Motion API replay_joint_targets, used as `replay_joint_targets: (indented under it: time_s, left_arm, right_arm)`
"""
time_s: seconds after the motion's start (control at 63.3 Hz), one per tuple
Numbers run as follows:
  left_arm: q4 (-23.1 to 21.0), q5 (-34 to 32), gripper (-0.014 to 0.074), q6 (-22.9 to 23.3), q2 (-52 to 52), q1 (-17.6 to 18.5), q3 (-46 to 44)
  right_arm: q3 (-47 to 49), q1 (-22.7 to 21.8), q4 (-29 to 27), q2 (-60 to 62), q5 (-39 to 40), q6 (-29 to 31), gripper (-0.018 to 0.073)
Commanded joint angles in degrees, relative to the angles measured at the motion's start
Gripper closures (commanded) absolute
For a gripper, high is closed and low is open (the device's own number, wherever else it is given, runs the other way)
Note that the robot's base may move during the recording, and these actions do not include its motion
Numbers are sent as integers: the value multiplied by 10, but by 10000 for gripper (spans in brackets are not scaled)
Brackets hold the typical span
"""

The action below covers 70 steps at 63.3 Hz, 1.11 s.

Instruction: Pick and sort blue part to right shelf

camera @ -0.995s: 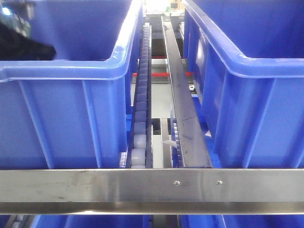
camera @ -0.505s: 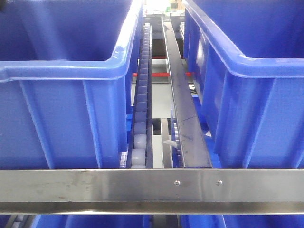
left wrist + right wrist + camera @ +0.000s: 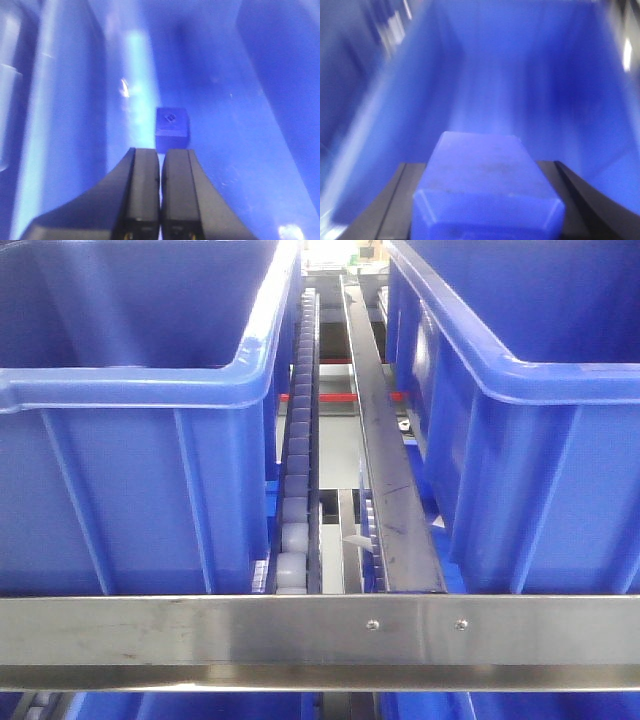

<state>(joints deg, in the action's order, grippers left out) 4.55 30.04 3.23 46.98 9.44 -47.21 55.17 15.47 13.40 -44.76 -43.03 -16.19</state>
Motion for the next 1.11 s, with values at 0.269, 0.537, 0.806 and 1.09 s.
replay_joint_targets:
  time_s: [0.269, 0.537, 0.806, 1.09]
  left_arm:
    - [11, -62, 471, -1, -168, 1, 74]
    - [5, -40, 471, -1, -279, 1, 85]
    - [4, -3, 471, -1, -320, 1, 85]
    - [4, 16, 471, -1, -320, 1, 85]
  right_arm:
    - [205, -51, -14, -300, -87, 40, 327]
    - [267, -112, -81, -484, -51, 144, 327]
    - [268, -112, -76, -576, -3, 145, 327]
    - [268, -112, -69, -590, 16, 145, 185]
